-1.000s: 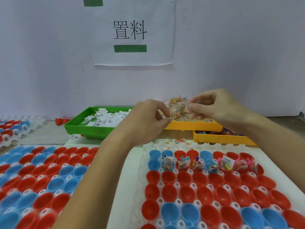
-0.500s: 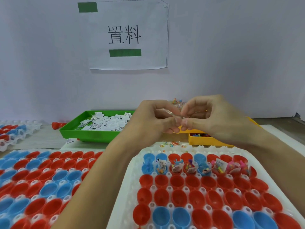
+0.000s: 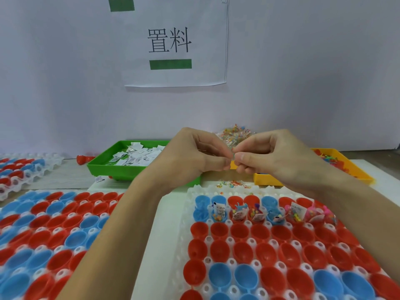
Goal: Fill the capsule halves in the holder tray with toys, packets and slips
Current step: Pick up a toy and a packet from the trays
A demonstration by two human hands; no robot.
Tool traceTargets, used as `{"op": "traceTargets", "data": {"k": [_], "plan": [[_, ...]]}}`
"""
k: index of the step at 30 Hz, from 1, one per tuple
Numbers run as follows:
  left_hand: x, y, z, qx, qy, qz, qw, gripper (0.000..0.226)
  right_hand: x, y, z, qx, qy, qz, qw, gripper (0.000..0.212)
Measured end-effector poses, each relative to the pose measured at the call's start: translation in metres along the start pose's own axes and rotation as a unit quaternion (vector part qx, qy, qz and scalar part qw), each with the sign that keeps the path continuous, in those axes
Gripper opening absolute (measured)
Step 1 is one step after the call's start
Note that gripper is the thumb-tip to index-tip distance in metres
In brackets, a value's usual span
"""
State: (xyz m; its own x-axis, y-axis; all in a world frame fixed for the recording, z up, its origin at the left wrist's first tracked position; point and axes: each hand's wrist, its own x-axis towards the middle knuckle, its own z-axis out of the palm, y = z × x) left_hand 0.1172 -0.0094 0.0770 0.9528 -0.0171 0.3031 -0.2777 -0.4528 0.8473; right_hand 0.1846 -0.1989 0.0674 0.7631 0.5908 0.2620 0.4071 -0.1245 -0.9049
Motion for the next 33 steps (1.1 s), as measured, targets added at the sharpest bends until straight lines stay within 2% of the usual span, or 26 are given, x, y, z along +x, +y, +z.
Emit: {"op": "traceTargets", "data": {"k": [3,9,13,16,21,25,28,33], "plan": [[-0.002,0.002,-0.001,0.013,-0.02,-0.019,1.0,0.006,-0.002,-0.003,0.001,-0.024,-0.002,-0.002,1.0,0.007],[0.004,0.002,0.004,0.069,-0.016,-0.039,0.997,0.021,-0.003,-0.006,0.003,-0.04,-0.008,-0.003,0.999,0.005],[0.004,-0.005,-0.005,0.094,-0.042,-0.04,0.994,0.013,-0.003,-0.01,-0.002,-0.082,-0.025,-0.012,0.996,0.008],[0.001,-0.012,-0.017,0.159,-0.057,-0.068,0.983,0.011,-0.004,-0.013,-0.011,-0.091,-0.024,-0.015,0.995,0.01],[-0.004,-0.019,-0.03,0.231,-0.155,-0.157,0.948,0.001,-0.004,-0.017,-0.023,-0.095,-0.004,-0.03,0.995,0.016],[-0.004,-0.021,-0.022,0.263,-0.194,-0.192,0.925,0.009,-0.004,-0.018,-0.028,-0.106,-0.001,-0.032,0.994,0.014],[-0.002,-0.023,-0.016,0.29,-0.199,-0.204,0.914,0.022,-0.004,-0.019,-0.03,-0.113,-0.003,-0.035,0.993,0.014],[-0.002,-0.024,-0.008,0.317,-0.204,-0.21,0.902,0.029,-0.005,-0.019,-0.031,-0.113,-0.003,-0.036,0.993,0.015]]}}
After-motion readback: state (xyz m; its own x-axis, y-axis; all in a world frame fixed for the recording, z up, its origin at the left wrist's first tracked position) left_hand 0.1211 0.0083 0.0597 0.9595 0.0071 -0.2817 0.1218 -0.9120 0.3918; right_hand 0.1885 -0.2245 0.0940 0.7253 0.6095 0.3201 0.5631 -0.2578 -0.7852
